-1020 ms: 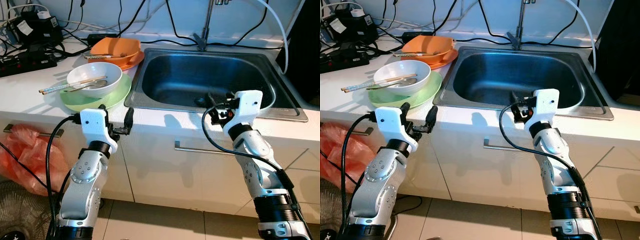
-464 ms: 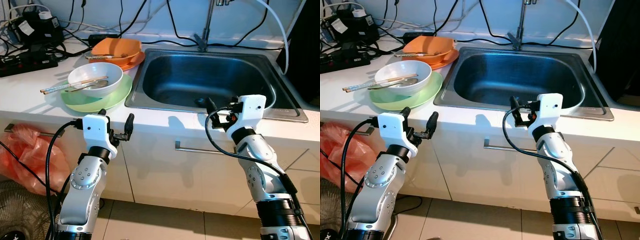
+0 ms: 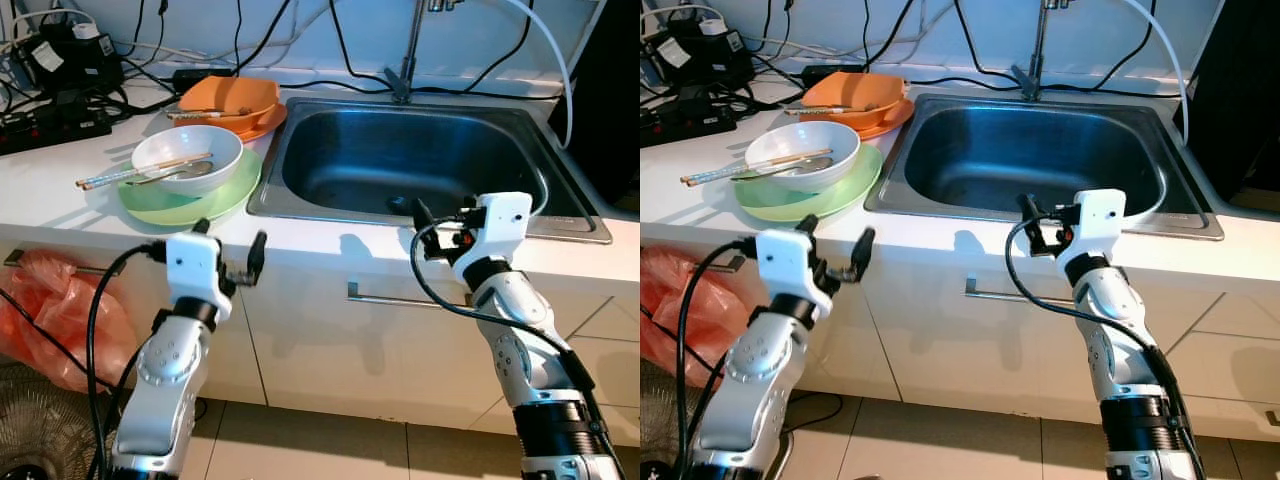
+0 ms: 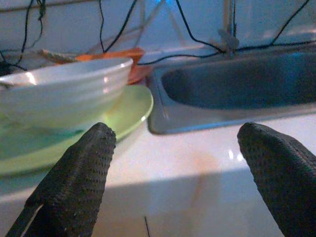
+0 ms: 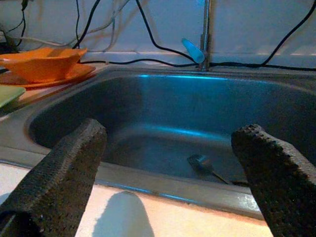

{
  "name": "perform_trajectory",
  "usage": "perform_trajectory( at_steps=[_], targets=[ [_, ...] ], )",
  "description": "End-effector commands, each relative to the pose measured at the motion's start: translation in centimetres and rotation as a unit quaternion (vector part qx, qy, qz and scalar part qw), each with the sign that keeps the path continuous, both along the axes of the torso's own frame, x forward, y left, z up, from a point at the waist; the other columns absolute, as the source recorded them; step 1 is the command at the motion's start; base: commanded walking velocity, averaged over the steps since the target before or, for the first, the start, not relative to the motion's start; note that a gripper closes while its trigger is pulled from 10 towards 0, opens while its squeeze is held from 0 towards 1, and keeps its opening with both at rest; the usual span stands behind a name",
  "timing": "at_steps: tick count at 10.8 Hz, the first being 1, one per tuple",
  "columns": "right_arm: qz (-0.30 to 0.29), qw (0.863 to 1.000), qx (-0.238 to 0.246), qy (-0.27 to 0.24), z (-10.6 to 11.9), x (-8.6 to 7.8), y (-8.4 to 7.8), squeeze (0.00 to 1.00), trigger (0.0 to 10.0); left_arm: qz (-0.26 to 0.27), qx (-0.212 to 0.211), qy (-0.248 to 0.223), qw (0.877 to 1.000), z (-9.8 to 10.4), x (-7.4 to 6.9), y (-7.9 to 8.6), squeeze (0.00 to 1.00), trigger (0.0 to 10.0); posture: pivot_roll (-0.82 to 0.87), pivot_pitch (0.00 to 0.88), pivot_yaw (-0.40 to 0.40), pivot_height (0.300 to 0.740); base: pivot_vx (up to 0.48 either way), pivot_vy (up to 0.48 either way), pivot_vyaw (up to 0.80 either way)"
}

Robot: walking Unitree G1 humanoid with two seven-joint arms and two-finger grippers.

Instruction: Kitchen organization

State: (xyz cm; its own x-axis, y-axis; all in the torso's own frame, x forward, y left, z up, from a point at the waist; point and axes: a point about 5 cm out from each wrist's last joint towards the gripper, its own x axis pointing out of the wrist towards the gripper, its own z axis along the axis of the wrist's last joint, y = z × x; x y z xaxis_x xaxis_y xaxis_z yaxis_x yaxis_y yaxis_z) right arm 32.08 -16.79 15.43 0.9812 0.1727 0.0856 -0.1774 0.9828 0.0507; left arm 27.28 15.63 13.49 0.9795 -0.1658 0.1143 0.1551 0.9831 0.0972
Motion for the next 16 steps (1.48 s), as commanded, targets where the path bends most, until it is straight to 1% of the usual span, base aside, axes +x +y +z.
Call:
perform_trajectory(
  at_steps=[1, 6, 11, 12, 14, 16],
  targets=[
    [-0.004, 1.0, -0.003, -0.007, 0.4, -0.2, -0.4, 1.0, 10.0, -0.004, 0.013, 0.004, 1.0, -0.4, -0.1, 0.0, 0.0, 10.0, 0.04, 0.0, 0.009, 0.74, 0.0, 0.0, 0.0],
    [-0.002, 1.0, -0.004, -0.005, 0.2, -0.4, -0.2, 1.0, 10.0, 0.004, 0.03, 0.012, 0.999, -1.5, -0.5, 0.5, 0.0, 10.0, 0.04, 0.0, 0.008, 0.74, 0.0, 0.0, 0.0],
    [-0.004, 1.0, -0.006, -0.001, -0.1, -0.6, -0.4, 1.0, 10.0, -0.002, 0.045, 0.017, 0.999, -2.3, -1.0, 0.6, 0.0, 10.0, 0.04, 0.0, 0.007, 0.74, 0.0, 0.0, 0.0],
    [-0.002, 1.0, -0.002, 0.001, -0.1, -0.7, -0.1, 1.0, 10.0, 0.003, 0.048, 0.018, 0.999, -2.3, -1.0, 0.6, 0.0, 10.0, 0.04, 0.0, 0.006, 0.74, 0.0, 0.0, 0.0],
    [-0.001, 1.0, 0.001, 0.003, -0.1, -0.7, -0.1, 1.0, 10.0, 0.007, 0.049, 0.019, 0.999, -2.4, -0.9, 0.7, 0.0, 10.0, 0.04, 0.0, 0.006, 0.74, 0.0, 0.0, 0.0],
    [-0.002, 1.0, 0.002, 0.002, 0.0, -0.7, -0.1, 1.0, 10.0, 0.01, 0.049, 0.016, 0.999, -2.2, -0.7, 0.8, 0.0, 10.0, 0.04, 0.0, 0.007, 0.74, -0.278, 0.0, 0.0]
  ],
)
